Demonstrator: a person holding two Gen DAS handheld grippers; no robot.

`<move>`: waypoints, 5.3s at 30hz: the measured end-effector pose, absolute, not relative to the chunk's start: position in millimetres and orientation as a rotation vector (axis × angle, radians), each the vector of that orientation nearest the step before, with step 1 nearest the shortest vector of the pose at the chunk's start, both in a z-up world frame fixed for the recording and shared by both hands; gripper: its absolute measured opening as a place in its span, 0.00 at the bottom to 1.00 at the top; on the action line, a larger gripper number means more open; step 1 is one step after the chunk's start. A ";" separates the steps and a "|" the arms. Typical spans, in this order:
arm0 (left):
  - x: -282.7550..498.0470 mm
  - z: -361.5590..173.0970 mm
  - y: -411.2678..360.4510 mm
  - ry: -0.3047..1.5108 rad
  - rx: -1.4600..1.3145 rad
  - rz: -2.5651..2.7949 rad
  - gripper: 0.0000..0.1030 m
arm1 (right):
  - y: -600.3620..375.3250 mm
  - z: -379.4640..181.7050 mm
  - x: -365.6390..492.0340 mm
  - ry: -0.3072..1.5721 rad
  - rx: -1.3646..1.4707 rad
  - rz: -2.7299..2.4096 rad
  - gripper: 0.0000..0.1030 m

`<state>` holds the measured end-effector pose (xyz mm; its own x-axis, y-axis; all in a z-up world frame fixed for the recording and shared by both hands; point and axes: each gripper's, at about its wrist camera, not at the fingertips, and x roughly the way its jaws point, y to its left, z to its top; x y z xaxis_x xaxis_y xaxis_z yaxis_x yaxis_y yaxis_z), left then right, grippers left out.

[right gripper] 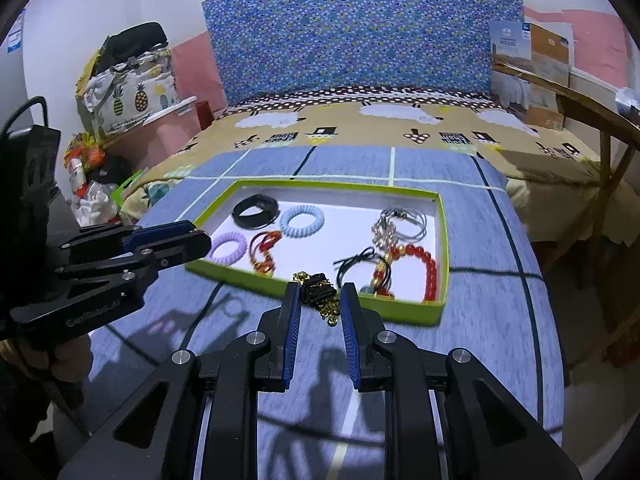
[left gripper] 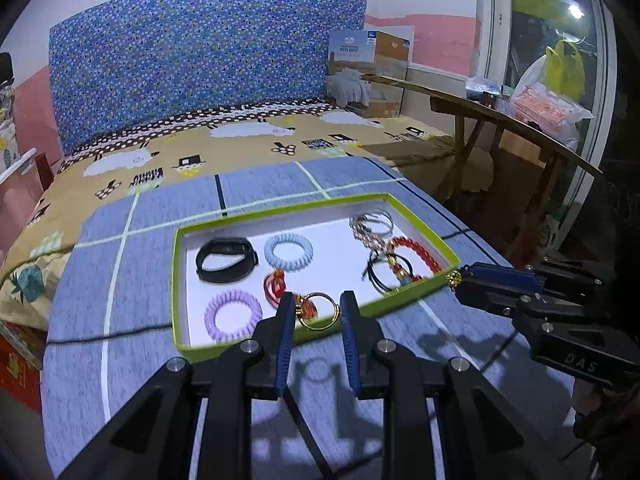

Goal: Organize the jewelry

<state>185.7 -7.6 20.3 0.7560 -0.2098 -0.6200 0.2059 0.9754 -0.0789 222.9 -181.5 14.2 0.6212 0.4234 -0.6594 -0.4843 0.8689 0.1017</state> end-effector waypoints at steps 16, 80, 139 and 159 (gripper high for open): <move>255.2 -3.0 -4.9 0.738 0.010 -0.239 0.23 | -162.1 -11.3 307.4 0.817 -0.095 0.515 0.20; 91.7 21.0 8.5 0.634 -0.041 -0.134 0.33 | -190.6 24.2 125.7 0.650 -0.071 0.466 0.40; 38.2 5.2 8.6 0.604 -0.001 -0.026 0.33 | -186.4 11.7 73.0 0.655 -0.094 0.410 0.40; 37.4 3.5 10.0 0.610 0.002 -0.024 0.33 | -186.1 11.5 73.4 0.657 -0.094 0.411 0.40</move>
